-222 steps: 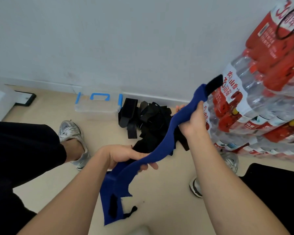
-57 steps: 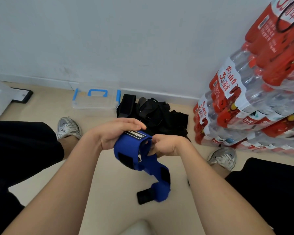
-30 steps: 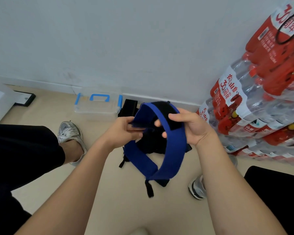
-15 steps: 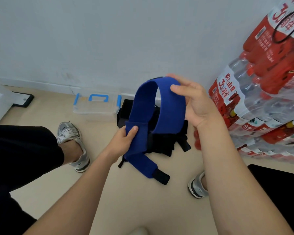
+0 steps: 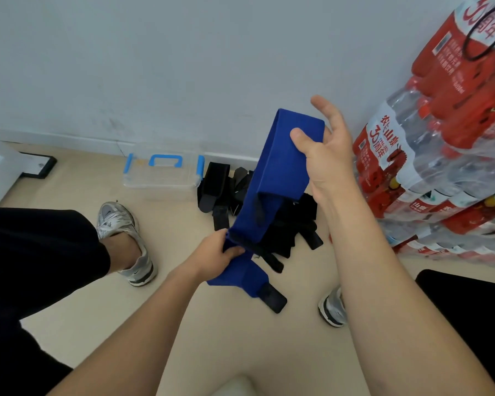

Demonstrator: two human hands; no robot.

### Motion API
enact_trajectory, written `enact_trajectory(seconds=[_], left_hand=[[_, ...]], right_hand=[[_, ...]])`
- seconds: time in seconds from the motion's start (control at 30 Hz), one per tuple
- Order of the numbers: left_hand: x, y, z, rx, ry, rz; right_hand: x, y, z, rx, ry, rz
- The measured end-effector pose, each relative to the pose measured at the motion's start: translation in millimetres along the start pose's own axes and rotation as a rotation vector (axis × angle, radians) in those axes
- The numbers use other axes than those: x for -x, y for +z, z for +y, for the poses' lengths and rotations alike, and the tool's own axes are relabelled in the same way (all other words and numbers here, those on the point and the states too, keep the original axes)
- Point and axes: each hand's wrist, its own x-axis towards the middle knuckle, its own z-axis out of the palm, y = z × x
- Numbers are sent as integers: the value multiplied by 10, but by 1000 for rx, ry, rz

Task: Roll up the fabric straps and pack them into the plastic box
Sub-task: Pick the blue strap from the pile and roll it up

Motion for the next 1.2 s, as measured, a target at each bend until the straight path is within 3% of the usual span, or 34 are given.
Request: enact_trajectory(seconds=[0.13, 0.23, 0.4, 0.63, 0.83, 1.0, 1.2], left_hand=[[17, 27, 37, 5, 24, -31], [38, -11, 13, 142, -106, -40], [59, 15, -45, 83, -225, 18], [86, 121, 0, 46, -250, 23], [107, 141, -102, 234, -245, -34], [132, 149, -251, 185, -271, 15], [160, 112, -240, 362, -500, -364]], right_hand=[[-37, -22, 47, 15, -42, 99], [-50, -82, 47, 62, -71, 140], [-62, -194, 68, 214, -80, 151], [-72, -210, 62, 188, -55, 145], [-93, -222, 3, 224, -127, 148], [-104, -218, -19, 298, -191, 171], [-61, -135, -27, 420, -293, 154]])
